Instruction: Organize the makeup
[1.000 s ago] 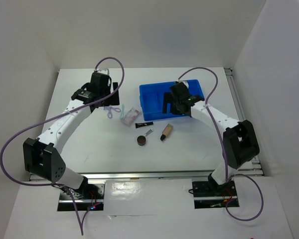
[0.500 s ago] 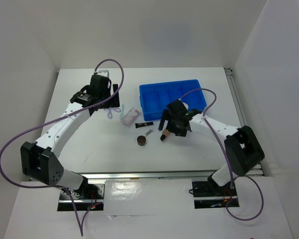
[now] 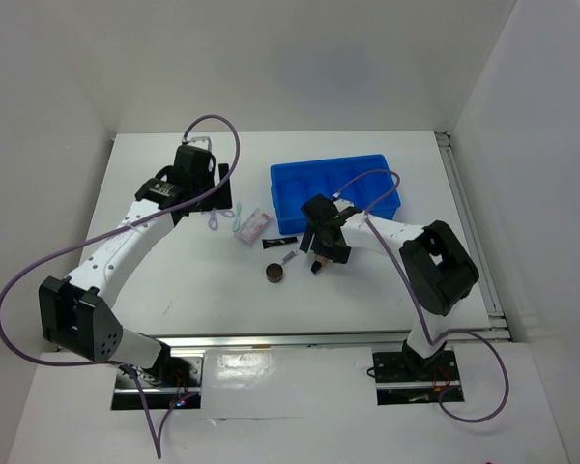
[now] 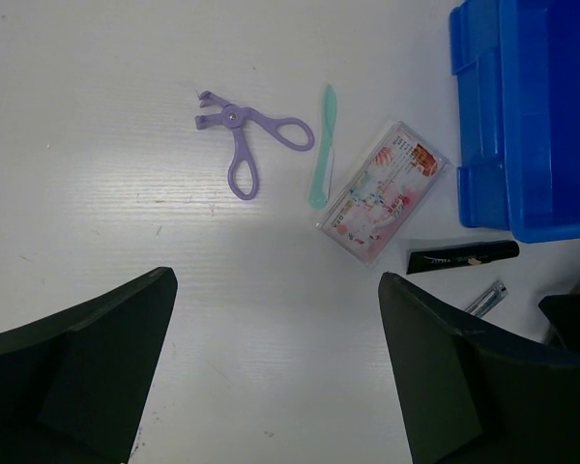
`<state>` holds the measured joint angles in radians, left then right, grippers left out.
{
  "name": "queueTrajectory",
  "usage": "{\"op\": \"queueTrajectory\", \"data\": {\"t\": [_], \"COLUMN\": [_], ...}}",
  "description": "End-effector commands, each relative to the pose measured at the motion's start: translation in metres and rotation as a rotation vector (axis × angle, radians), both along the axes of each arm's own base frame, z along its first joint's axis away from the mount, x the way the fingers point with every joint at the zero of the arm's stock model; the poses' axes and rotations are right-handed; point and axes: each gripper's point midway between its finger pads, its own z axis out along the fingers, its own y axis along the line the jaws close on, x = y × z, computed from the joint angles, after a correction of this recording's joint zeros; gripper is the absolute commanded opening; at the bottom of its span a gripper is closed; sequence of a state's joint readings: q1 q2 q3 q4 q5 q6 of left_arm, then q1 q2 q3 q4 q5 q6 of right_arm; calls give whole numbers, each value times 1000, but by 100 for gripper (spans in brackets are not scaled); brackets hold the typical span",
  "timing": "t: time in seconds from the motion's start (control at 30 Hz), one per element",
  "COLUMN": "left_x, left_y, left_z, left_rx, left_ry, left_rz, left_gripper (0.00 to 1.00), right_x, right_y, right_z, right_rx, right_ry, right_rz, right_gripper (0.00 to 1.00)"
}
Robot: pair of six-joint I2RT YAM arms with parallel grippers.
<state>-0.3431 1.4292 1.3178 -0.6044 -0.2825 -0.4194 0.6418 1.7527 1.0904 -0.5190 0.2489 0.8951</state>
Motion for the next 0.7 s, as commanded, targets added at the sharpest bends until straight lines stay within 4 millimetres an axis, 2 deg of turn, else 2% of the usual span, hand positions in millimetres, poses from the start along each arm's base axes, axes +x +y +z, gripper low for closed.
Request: {"op": "queueTrajectory", "data": {"t": [0.0,0.1,0.13,0.23,0.27,0.33,0.43,0.47,0.5,0.6,0.63,0.67], "left_x": [-4,-3,-3,-3,-3,-2,-3,-3,-3,-3,-3,0], "left_y": [-1,-1,-1,-1,-1,1,1,1,1,-1,-3,-4], "left_z": [8,4,4,1,1,1,5,5,5,0,0,2], "left_rx": [-12,-9,-9,1,1,7,3,3,3,0,-6,-7], "left_ry": [-26,-17,-17,-9,-8,-11,-21,-21,-21,-7,-5,-7], "left_rz": [-7,-7,-7,-14,-14,-7,-7,-7,-7,-15,-21,-21], "left_gripper": [100,100,100,100,100,100,100,100,100,100,100,100], "right_x": [13,9,9,2,-1,-9,-14,-16,-16,-15,-13,-5], "right_y": [-8,-7,-7,-11,-8,-11,-13,-10,-13,-21,-27,-28], "right_z": [4,0,0,-6,-3,1,26,43,52,87,93,113], "right_rx": [-77,-83,-83,-106,-103,-120,-138,-116,-119,-112,-119,-102], "right_ry": [-34,-21,-21,-11,-9,-8,-52,-84,-104,-182,-194,-244], "right_rz": [-53,-54,-54,-48,-47,-38,-15,5,8,29,42,35], "right_gripper": [84,78,71,62,55,49,38,35,28,23,23,23]}}
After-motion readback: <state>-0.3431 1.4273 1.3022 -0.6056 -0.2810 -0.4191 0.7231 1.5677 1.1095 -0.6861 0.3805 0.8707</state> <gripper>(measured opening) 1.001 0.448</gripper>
